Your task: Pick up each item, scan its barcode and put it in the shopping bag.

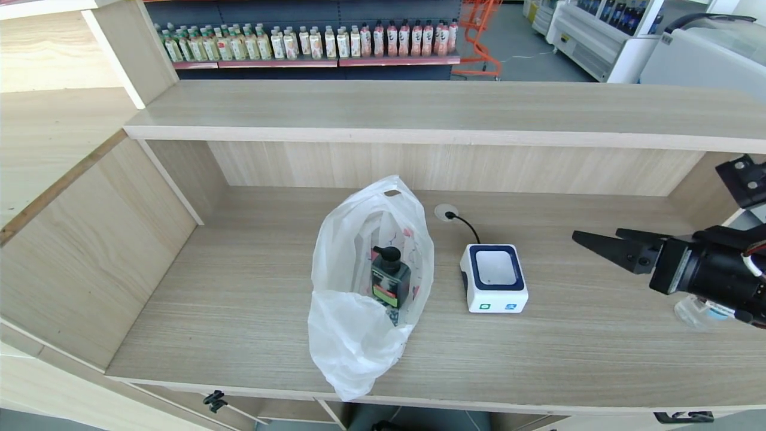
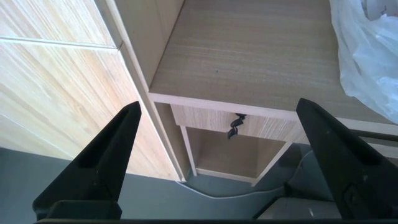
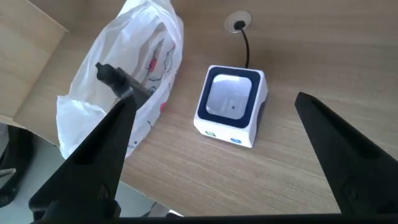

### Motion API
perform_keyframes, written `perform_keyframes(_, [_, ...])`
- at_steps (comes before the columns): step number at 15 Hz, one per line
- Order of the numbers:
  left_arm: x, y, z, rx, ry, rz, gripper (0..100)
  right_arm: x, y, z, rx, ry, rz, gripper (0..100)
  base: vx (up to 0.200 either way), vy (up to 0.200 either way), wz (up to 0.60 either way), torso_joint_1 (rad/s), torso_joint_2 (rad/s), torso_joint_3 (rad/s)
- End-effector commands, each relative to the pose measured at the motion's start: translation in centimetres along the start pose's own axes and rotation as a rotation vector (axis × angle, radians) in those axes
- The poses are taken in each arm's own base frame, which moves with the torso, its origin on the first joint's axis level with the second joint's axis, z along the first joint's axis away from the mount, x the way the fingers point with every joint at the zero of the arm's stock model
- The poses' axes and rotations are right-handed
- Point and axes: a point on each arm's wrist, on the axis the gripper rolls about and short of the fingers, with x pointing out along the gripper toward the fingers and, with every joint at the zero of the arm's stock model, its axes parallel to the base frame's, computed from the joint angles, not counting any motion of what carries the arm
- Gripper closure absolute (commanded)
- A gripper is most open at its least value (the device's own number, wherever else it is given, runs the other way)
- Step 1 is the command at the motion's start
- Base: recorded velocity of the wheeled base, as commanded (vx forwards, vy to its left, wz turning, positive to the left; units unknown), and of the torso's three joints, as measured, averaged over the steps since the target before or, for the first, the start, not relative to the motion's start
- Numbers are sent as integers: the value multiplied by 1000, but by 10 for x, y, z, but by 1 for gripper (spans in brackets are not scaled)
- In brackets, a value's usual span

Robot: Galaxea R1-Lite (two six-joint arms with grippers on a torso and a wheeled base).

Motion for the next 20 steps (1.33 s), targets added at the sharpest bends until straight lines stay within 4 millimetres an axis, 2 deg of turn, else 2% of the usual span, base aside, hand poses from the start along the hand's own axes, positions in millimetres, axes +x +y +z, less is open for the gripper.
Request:
perform_keyframes(1, [0,0,0,-1,0,1,0,-8,-7,-2,-12,-1,-46,0,-200,0,0,12,2,2])
perform_keyframes(3, [0,0,0,-1,0,1,0,-13,-17,-12,-67,56,-100,0,-100,0,0,1,1,-4])
perform_keyframes(5, [0,0,0,-1,1,0,0,-16,-17,-16,-79,62,-168,0,0,0,0,0,0,0])
perform_keyframes(12, [0,0,0,-1,0,1,0,-18,-21,-15,-84,61,-207,0,0,-200,0,5,2,1])
perform_keyframes(15, [0,0,0,-1,0,1,0,-19,-22,-16,-85,68,-275,0,0,-200,0,4,4,1])
perform_keyframes(20, [0,0,0,-1,0,1,0,-22,-19,-16,-84,70,-271,0,0,-200,0,1,2,2])
